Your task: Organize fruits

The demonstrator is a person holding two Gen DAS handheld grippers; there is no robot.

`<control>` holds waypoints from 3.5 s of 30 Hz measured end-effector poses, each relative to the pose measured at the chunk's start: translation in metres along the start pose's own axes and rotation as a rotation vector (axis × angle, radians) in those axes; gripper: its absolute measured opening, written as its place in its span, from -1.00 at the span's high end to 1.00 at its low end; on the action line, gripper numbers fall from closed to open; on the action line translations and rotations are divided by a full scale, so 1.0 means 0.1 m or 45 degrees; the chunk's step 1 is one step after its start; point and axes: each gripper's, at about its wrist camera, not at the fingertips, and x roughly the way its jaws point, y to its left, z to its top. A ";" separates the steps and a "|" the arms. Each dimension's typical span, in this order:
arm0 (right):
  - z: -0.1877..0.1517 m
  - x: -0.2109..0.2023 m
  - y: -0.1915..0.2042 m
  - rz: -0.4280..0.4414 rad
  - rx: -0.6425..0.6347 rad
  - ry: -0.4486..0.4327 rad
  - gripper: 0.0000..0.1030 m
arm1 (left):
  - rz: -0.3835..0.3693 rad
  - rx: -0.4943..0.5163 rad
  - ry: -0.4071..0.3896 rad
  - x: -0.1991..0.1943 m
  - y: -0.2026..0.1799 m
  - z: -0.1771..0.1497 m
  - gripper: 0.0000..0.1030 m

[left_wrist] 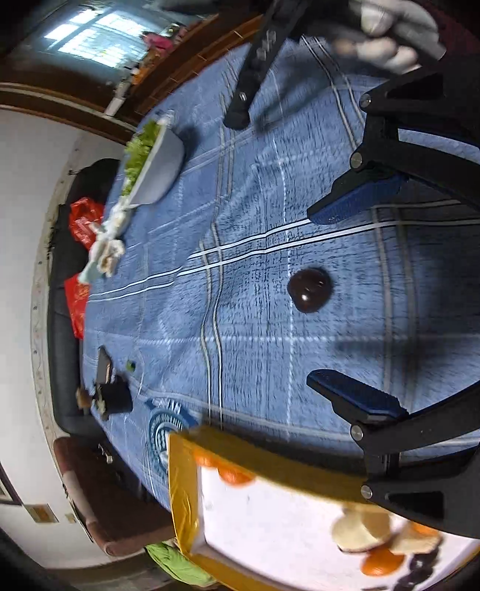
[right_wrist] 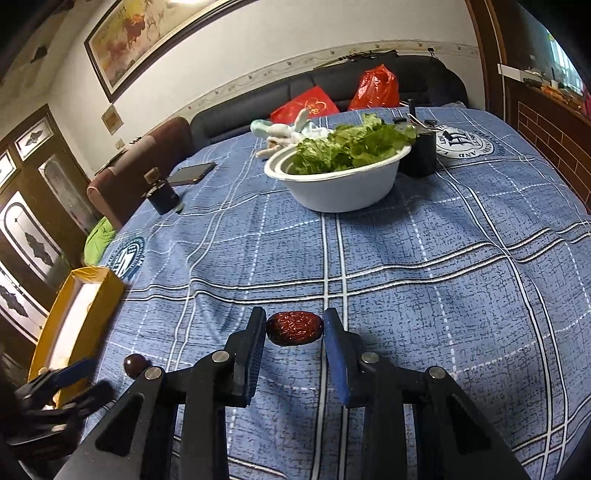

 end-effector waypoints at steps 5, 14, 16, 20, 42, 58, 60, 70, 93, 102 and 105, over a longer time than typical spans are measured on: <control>-0.02 0.01 0.07 0.018 -0.016 0.006 0.33 | 0.092 0.122 -0.005 0.21 -0.14 -0.04 0.50; -0.06 0.02 0.10 -0.005 -0.041 0.003 0.33 | 0.016 -0.036 -0.111 -0.35 0.08 -0.13 0.50; -0.08 0.03 0.09 -0.009 -0.031 0.009 0.33 | 0.020 -0.074 -0.138 -0.50 0.15 -0.17 0.50; -0.10 0.05 0.09 -0.012 -0.033 0.021 0.33 | 0.047 -0.110 -0.159 -0.68 0.24 -0.25 0.50; -0.35 -0.20 1.16 0.094 -0.239 -0.001 0.32 | 0.096 -0.609 -0.321 -1.43 1.96 -0.81 0.49; -0.67 0.41 3.23 0.348 -0.586 0.264 0.31 | 0.103 -0.694 -0.337 -1.37 2.45 -1.13 0.45; -0.66 0.56 3.31 0.314 -0.593 0.292 0.31 | 0.095 -0.672 -0.342 -1.37 2.43 -1.13 0.35; -0.60 0.87 3.28 0.317 -0.459 0.373 0.23 | 0.065 -0.697 -0.375 -1.44 2.48 -1.18 -0.43; -1.17 -0.39 1.92 0.175 -0.271 0.140 -0.41 | 0.483 -0.268 -0.543 -1.75 0.98 -0.96 -1.00; -1.35 -0.50 1.91 0.160 -0.339 0.093 -0.49 | 0.444 -0.237 -0.404 -1.59 0.82 -0.98 -0.99; -1.40 -0.50 1.91 0.150 -0.362 0.097 -0.50 | 0.428 -0.226 -0.372 -1.55 0.77 -0.99 -0.99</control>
